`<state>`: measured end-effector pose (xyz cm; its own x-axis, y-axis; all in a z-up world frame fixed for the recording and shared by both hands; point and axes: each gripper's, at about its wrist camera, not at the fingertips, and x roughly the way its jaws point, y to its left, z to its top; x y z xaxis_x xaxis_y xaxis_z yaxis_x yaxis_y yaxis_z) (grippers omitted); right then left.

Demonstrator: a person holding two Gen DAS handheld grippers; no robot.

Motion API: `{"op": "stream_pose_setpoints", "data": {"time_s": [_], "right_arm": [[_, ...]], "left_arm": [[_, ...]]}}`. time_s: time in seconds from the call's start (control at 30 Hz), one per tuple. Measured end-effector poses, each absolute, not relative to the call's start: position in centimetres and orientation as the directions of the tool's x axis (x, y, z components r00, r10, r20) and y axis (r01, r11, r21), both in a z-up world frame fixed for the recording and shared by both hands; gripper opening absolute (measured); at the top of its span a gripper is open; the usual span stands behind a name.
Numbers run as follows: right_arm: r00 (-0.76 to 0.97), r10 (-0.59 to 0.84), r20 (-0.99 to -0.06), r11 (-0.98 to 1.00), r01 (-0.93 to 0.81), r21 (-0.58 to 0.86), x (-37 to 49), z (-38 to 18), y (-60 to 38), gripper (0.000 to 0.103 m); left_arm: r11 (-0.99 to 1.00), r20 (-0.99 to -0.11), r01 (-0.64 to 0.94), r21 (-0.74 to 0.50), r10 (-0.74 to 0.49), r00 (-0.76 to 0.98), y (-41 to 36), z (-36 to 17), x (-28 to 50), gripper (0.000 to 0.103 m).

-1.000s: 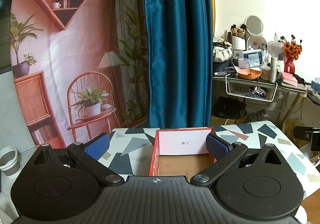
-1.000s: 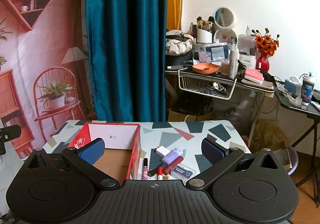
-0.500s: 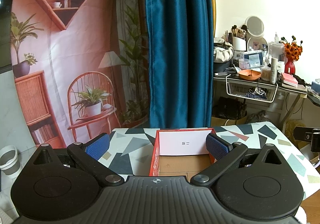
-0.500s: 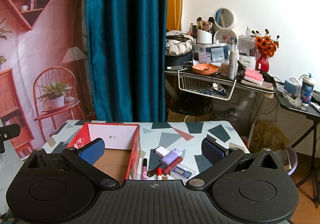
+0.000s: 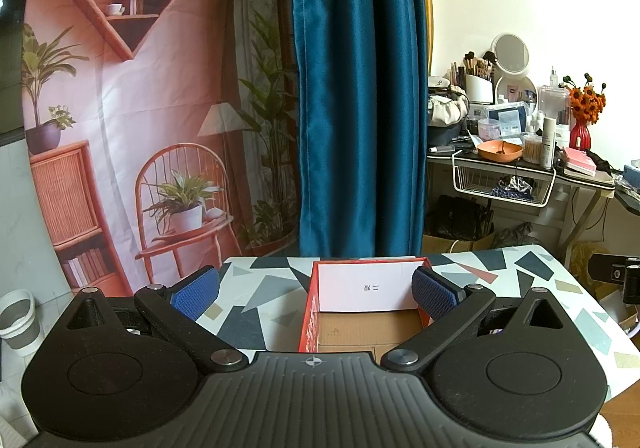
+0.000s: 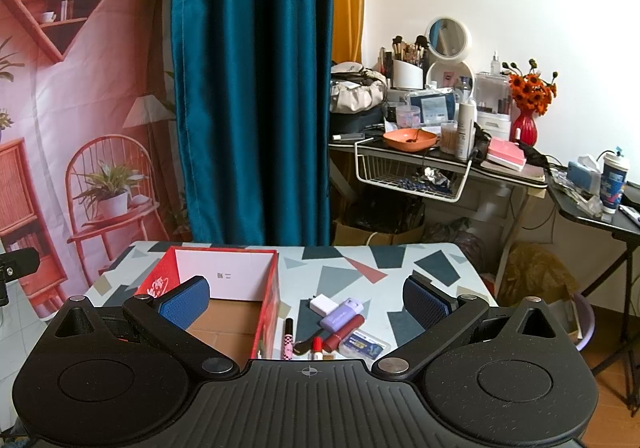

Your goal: Organize rigid objects

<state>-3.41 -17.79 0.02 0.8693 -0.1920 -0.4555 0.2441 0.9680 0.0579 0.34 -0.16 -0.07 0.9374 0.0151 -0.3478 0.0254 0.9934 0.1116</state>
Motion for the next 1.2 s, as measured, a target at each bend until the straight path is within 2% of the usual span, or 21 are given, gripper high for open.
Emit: {"op": "stream_pose_setpoints", "data": {"time_s": [0.6, 0.9, 1.2], "right_arm": [[0.870, -0.191, -0.455, 0.968, 0.244, 0.060, -3.4, 0.1, -17.8, 0.103], [0.866, -0.201, -0.458, 0.962, 0.262, 0.073, -3.1, -0.3, -18.4, 0.103], [0.868, -0.187, -0.460, 0.963, 0.255, 0.091, -1.6, -3.1, -20.0, 0.103]], "left_arm": [[0.994, -0.353, 0.018, 0.106, 0.021, 0.935, -0.1, -0.2, 0.4, 0.103], [1.000, -0.398, 0.031, -0.003, -0.030, 0.917, 1.1, -1.0, 1.3, 0.103], [0.999, -0.323, -0.006, 0.047, 0.021, 0.946, 0.5, -2.3, 2.9, 0.103]]}}
